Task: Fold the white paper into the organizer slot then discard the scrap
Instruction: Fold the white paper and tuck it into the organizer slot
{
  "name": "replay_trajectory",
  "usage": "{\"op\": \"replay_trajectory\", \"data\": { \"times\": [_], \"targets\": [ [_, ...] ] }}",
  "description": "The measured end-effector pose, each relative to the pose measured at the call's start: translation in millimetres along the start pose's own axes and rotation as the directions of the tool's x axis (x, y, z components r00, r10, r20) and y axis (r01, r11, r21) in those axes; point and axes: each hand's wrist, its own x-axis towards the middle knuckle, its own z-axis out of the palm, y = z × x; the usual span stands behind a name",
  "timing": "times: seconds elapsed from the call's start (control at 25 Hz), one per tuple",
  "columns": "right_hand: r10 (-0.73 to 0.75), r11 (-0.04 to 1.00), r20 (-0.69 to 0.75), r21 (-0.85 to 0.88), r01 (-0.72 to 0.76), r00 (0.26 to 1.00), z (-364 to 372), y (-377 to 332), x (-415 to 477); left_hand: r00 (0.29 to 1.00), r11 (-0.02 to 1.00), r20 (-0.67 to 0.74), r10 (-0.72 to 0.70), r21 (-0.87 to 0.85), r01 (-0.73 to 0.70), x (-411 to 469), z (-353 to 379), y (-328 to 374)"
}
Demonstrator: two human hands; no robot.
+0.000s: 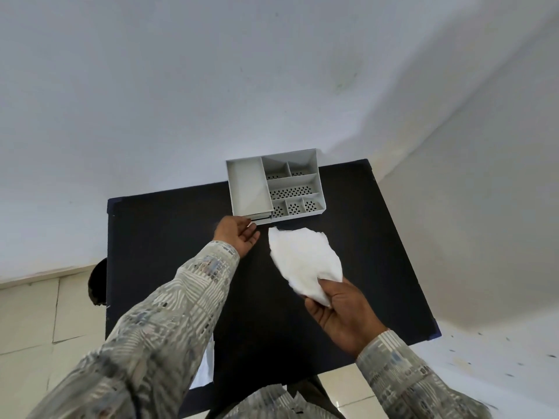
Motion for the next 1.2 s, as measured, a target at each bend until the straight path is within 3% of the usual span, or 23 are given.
{"op": "replay_trajectory", "data": {
  "times": [0.32,0.48,0.8,0.96,1.2],
  "targets": [
    [0.008,0.996,0.036,-0.086,-0.005,0.999,-1,-17,8,0.995,0.998,-0.072,-0.062,0.009,0.063,5,-25,-43],
    [0.019,0.992,0.026,-0.125,-0.015,0.999,-4,-23,16,0.994,0.998,-0.1,0.04,-0.038,-0.044,10,-8,-25],
    [0.044,0.987,0.039,-0.156,-0.038,0.998,-8,-31,20,0.945,0.981,-0.29,0.149,0.16,-0.106,4,-6,-33],
    [0.042,0.984,0.056,-0.177,-0.032,0.998,-3,-32,22,0.943,0.971,-0.287,0.168,0.215,-0.108,-12,-32,-70],
    [0.032,0.975,0.063,-0.223,-0.017,0.998,8,-31,28,0.98,0.983,-0.182,0.083,0.175,-0.051,-29,-55,-86]
  ]
}}
